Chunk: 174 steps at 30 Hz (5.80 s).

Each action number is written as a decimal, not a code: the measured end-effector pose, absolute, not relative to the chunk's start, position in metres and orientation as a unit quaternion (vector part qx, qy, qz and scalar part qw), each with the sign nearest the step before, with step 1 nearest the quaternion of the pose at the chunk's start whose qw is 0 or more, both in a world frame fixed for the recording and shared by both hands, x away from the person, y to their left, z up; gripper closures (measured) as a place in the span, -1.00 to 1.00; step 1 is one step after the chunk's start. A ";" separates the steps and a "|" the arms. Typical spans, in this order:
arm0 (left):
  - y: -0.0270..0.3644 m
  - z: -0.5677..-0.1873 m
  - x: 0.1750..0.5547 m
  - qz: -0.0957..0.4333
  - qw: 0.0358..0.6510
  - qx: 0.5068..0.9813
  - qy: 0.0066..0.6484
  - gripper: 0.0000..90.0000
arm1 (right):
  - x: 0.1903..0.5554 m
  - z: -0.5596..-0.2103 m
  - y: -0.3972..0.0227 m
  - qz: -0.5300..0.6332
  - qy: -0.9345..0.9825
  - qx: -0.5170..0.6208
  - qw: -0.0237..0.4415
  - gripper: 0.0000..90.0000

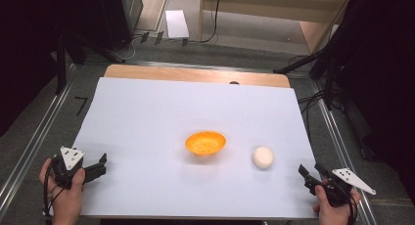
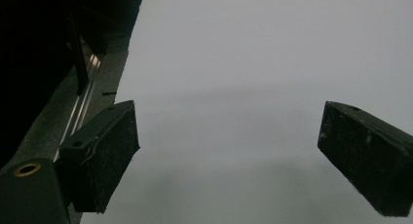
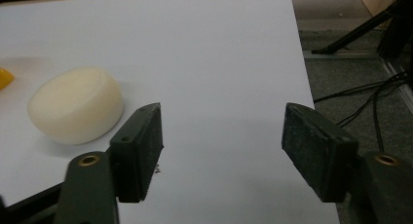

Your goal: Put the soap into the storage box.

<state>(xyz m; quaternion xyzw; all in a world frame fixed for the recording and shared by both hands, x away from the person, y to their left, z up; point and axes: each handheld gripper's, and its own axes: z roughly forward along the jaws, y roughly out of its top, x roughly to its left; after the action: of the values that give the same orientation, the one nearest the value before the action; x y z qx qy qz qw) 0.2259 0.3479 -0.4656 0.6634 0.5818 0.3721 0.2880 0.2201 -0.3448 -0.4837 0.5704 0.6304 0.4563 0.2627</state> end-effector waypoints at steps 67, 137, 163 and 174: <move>0.348 -0.465 0.225 0.374 0.288 0.664 0.580 -0.81 | 0.303 -0.450 -0.239 0.327 0.818 0.462 0.098 -0.41; 0.348 -0.465 0.225 0.374 0.287 0.664 0.580 -0.81 | 0.310 -0.450 -0.235 0.328 0.821 0.459 0.085 -0.47; 0.349 -0.465 0.225 0.373 0.291 0.663 0.580 -0.81 | 0.317 -0.432 -0.223 0.336 0.828 0.440 0.086 -0.48; 0.349 -0.465 0.225 0.372 0.291 0.663 0.580 -0.81 | 0.321 -0.427 -0.216 0.339 0.831 0.433 0.084 -0.48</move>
<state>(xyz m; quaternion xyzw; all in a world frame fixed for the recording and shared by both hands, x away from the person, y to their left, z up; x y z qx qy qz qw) 0.2248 0.3489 -0.4650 0.6631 0.5803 0.3723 0.2915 0.3206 -0.2164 -0.4269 0.4326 0.8311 0.3393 0.0838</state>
